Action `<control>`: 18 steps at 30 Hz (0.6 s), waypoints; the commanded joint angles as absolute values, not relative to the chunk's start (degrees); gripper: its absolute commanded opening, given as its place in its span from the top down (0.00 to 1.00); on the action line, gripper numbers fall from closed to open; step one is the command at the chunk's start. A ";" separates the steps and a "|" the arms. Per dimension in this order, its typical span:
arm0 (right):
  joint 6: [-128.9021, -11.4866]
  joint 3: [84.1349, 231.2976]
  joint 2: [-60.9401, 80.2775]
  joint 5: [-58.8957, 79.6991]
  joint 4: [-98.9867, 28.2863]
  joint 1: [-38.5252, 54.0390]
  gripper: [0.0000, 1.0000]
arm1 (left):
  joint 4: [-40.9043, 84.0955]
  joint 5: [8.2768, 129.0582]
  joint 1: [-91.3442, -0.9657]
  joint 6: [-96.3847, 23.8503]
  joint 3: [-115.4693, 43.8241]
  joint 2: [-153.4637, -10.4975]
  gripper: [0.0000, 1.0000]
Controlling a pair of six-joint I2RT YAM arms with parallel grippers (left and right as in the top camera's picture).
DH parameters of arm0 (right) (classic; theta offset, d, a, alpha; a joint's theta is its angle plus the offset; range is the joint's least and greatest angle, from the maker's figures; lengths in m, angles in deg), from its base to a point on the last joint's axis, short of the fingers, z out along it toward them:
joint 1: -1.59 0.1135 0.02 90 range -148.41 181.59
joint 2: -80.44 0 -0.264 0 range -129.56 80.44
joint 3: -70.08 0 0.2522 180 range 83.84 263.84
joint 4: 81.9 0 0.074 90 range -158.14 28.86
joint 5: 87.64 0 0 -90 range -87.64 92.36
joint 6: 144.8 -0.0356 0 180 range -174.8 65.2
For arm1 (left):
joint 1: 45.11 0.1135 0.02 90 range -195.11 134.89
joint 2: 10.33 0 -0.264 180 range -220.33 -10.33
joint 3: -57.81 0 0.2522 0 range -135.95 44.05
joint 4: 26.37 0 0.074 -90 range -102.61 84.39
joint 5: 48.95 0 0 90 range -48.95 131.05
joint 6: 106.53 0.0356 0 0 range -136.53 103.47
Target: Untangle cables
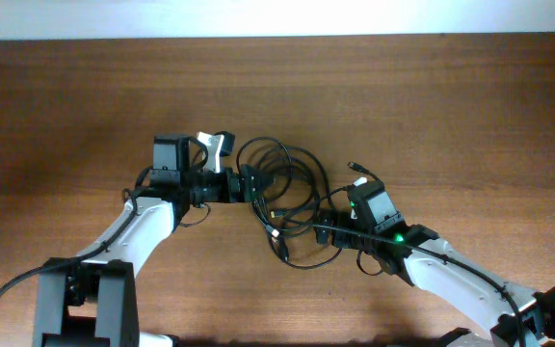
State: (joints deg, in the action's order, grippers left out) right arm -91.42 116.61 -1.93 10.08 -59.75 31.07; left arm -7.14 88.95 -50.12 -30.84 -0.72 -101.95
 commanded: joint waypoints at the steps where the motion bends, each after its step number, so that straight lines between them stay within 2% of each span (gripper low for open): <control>1: -91.31 116.75 -2.56 9.41 -59.99 31.48 0.01 | -6.98 83.71 -53.09 -29.70 -0.98 -102.14 0.01; 9: -91.31 116.75 -2.56 9.60 -59.99 31.53 0.01 | -7.81 74.90 -60.11 -29.70 -0.98 -102.14 0.00; 12: -91.31 116.75 -2.56 9.60 -59.99 31.53 0.01 | -7.77 72.43 -60.35 -29.68 -0.98 -102.14 0.09; 18: -91.29 116.75 -2.56 9.63 -59.97 31.53 0.01 | -7.70 70.24 -60.33 -29.68 -0.98 -102.14 0.08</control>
State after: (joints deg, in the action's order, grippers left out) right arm -91.42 116.61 -1.93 10.11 -59.75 31.07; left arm -7.64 73.28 -60.26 -30.60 -0.72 -101.95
